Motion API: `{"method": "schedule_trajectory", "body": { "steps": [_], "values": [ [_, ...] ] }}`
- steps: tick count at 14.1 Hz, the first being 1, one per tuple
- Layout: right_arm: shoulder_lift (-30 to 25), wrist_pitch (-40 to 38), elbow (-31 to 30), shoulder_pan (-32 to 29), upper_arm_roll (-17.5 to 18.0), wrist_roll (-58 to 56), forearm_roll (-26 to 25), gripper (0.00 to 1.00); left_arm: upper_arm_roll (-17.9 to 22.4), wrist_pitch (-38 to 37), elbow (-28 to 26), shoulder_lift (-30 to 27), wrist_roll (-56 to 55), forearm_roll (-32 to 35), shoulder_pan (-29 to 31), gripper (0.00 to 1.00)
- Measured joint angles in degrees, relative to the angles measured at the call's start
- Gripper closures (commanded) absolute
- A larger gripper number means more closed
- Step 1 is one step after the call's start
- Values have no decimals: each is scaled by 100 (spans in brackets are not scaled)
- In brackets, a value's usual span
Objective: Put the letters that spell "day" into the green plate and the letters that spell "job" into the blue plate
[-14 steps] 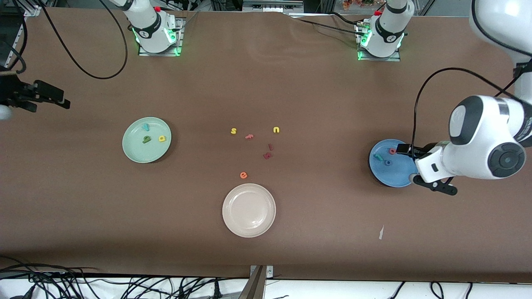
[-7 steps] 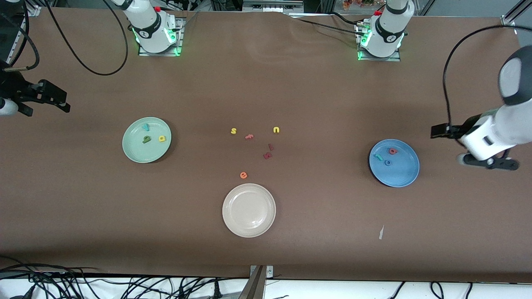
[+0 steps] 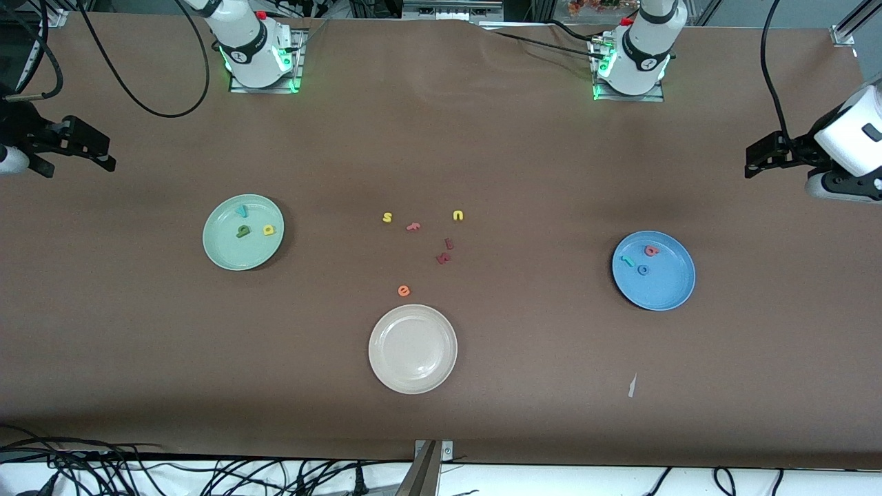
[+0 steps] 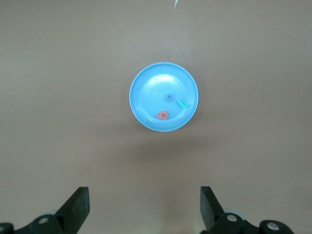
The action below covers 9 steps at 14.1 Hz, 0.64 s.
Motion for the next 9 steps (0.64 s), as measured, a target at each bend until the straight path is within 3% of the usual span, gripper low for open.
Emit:
{"method": "schedule_trajectory", "body": {
  "steps": [9],
  "values": [
    [18,-1,-26,15,-30,0,0,0,35,-104,-137,239,4,0,21,0]
  ]
}}
